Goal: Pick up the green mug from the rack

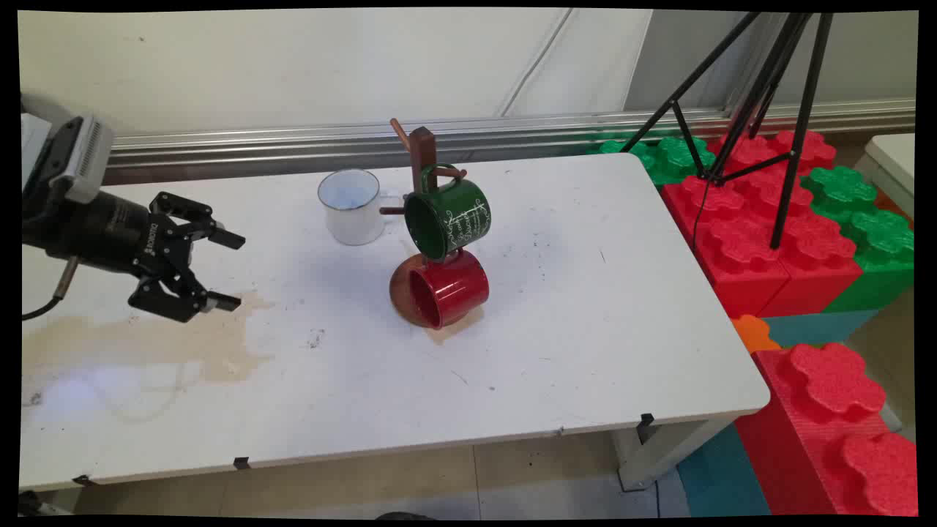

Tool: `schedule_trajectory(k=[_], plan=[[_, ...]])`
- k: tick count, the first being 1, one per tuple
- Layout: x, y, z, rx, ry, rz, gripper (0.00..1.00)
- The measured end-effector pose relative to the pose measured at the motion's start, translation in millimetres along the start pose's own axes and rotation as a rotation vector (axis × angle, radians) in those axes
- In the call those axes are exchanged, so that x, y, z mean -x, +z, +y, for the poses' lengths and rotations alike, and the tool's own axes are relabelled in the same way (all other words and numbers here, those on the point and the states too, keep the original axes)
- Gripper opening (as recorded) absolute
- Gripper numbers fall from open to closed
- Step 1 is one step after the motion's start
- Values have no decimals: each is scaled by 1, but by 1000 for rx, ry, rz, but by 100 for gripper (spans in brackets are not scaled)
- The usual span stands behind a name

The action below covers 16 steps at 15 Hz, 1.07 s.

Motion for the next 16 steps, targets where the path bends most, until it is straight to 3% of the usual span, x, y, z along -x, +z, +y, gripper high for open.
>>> schedule_trajectory(k=[8, 16], plan=[[-36, -3, 3, -15, -113, 148, 100], [-76, 20, 14, 27, -273, 253, 100]])
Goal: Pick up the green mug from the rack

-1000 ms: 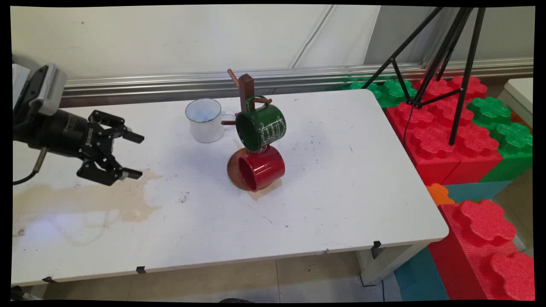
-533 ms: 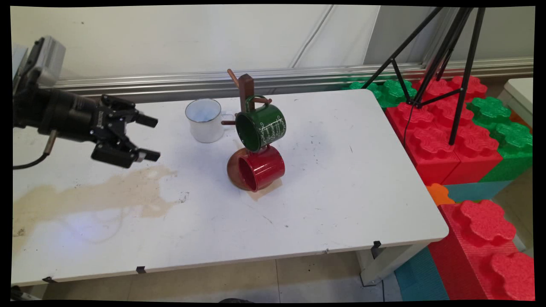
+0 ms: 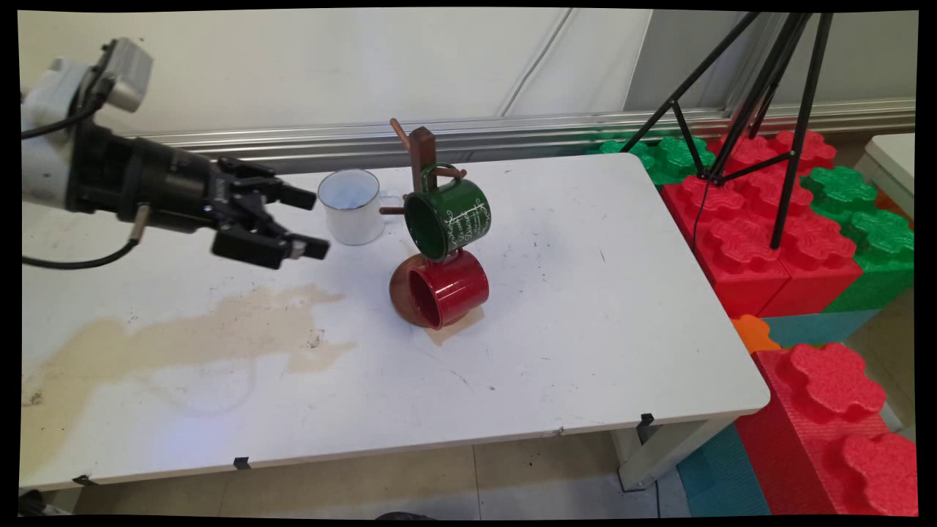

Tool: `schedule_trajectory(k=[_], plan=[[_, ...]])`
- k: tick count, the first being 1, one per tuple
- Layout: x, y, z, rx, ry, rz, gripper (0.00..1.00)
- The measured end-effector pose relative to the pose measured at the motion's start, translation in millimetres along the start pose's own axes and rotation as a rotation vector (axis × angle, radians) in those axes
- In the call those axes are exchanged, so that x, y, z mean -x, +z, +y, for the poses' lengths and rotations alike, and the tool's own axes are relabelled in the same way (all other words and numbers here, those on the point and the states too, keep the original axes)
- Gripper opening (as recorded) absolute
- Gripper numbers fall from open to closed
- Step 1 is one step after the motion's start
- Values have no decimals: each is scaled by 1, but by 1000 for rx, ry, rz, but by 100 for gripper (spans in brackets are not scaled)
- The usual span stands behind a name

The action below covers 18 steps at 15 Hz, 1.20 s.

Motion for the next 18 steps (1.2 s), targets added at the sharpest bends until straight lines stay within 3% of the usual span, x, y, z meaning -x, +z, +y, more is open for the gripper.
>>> schedule_trajectory(k=[8, 18], plan=[[-22, 35, 20, 22, -157, 39, 100], [-32, 84, 38, 31, -319, 72, 100]])
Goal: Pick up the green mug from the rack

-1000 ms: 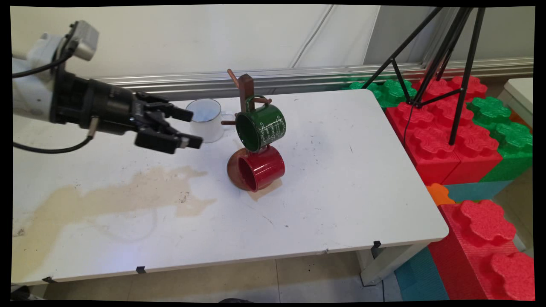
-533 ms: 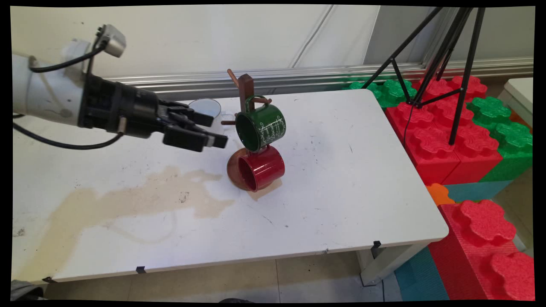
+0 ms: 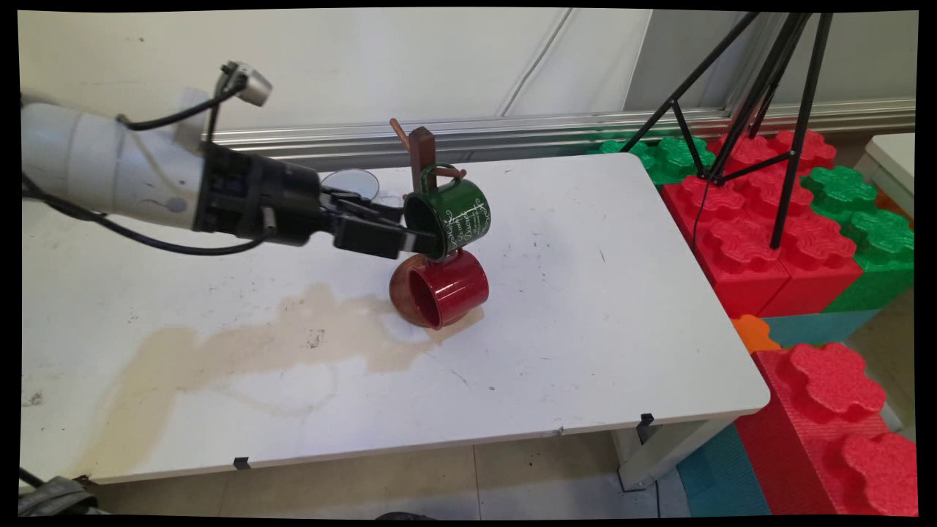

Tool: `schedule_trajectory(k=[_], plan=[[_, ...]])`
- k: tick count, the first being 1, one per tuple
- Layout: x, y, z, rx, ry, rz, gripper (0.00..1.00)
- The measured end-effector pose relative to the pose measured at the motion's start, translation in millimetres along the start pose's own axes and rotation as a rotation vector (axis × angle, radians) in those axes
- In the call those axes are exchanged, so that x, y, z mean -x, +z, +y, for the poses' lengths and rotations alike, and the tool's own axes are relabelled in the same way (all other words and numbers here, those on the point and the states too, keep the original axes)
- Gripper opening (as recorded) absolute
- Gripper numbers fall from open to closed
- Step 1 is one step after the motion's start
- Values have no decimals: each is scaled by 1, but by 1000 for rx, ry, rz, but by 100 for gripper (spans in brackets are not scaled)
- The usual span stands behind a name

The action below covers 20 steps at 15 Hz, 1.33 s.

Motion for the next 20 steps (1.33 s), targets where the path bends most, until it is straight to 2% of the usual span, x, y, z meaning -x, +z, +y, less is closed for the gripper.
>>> schedule_trajectory(k=[13, 20], plan=[[2, 42, 9, 19, -86, 37, 100], [4, 61, 8, 0, -114, 60, 100]])
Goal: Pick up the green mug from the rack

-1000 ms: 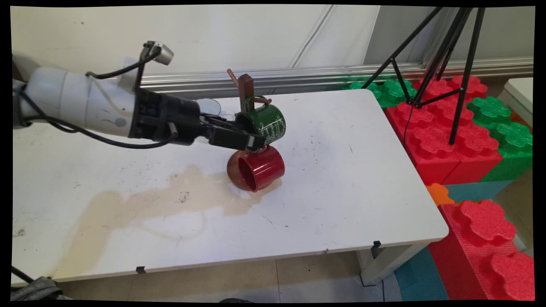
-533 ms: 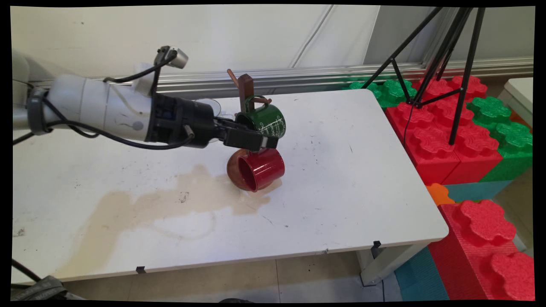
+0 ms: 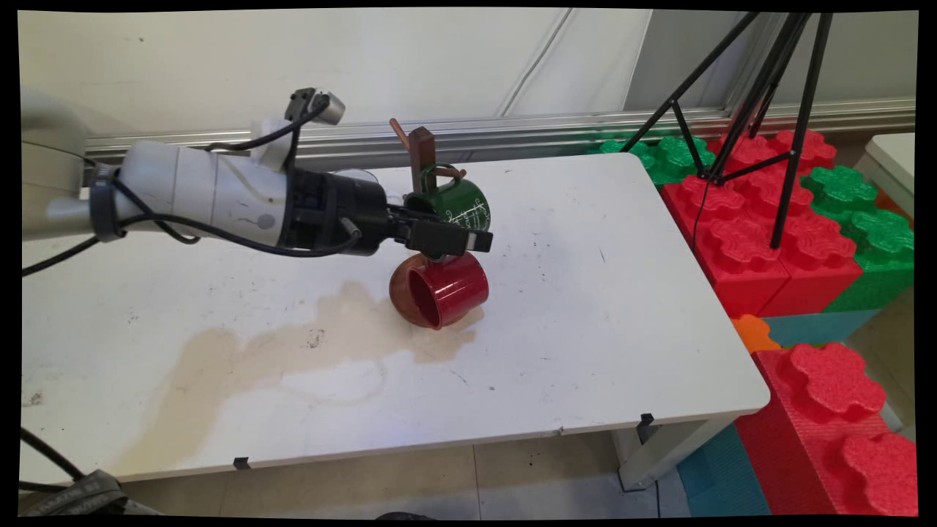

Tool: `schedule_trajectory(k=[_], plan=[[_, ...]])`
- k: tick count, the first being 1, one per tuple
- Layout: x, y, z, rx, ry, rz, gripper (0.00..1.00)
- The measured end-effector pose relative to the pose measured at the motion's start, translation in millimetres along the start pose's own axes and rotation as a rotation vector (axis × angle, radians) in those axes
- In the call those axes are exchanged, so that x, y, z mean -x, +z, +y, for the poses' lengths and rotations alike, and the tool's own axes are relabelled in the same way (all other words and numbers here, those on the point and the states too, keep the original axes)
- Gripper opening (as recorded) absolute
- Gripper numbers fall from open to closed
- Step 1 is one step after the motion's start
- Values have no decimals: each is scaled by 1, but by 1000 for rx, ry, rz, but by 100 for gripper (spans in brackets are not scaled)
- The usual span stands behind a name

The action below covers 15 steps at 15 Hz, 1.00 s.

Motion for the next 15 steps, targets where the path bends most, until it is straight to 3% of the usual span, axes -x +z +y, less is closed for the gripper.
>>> schedule_trajectory(k=[5, 6, 15], plan=[[1, 11, 0, -4, 6, 9, 100], [2, 12, 0, -6, 8, 10, 0], [4, 10, 4, -33, 33, 28, 0]])
